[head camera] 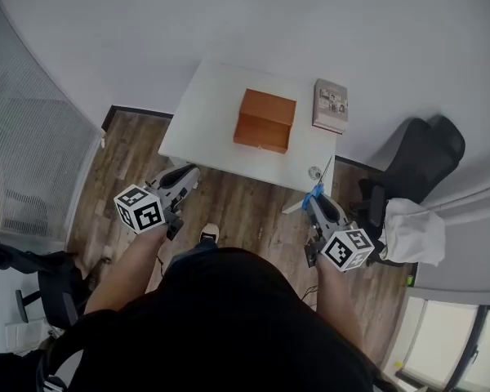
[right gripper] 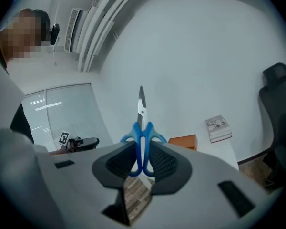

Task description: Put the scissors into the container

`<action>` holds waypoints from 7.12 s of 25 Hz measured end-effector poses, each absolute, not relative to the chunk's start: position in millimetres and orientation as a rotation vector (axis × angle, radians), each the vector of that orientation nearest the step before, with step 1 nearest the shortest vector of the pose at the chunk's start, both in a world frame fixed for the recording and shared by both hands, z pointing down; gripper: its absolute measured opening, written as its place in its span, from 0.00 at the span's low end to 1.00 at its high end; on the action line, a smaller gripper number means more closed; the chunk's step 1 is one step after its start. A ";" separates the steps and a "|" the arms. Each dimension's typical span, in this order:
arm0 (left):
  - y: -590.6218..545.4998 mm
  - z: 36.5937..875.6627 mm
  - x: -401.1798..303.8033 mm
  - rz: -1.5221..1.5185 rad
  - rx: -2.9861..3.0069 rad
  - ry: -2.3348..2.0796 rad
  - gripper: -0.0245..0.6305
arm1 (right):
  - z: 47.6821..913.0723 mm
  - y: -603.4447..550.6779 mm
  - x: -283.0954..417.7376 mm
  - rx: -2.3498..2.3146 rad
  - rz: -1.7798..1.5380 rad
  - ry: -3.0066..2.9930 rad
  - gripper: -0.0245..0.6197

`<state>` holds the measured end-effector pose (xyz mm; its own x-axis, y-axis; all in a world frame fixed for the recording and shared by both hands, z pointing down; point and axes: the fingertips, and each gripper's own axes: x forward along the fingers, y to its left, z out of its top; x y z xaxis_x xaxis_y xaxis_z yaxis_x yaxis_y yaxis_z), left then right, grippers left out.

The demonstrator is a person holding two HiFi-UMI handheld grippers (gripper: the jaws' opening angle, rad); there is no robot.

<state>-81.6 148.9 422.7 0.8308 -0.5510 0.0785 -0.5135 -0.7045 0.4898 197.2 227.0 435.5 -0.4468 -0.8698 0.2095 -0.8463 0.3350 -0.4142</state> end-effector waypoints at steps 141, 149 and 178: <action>-190.8 496.4 -40.7 0.102 2.485 -0.621 0.09 | 495.1 -134.3 226.8 -1.693 -0.967 2.486 0.18; -197.7 496.5 -46.2 0.104 2.480 -0.639 0.09 | 516.6 -140.8 209.5 -1.686 -1.002 2.593 0.18; -205.6 514.1 -55.7 0.132 2.427 -0.661 0.09 | 673.0 -120.7 192.1 -1.711 -1.263 3.058 0.18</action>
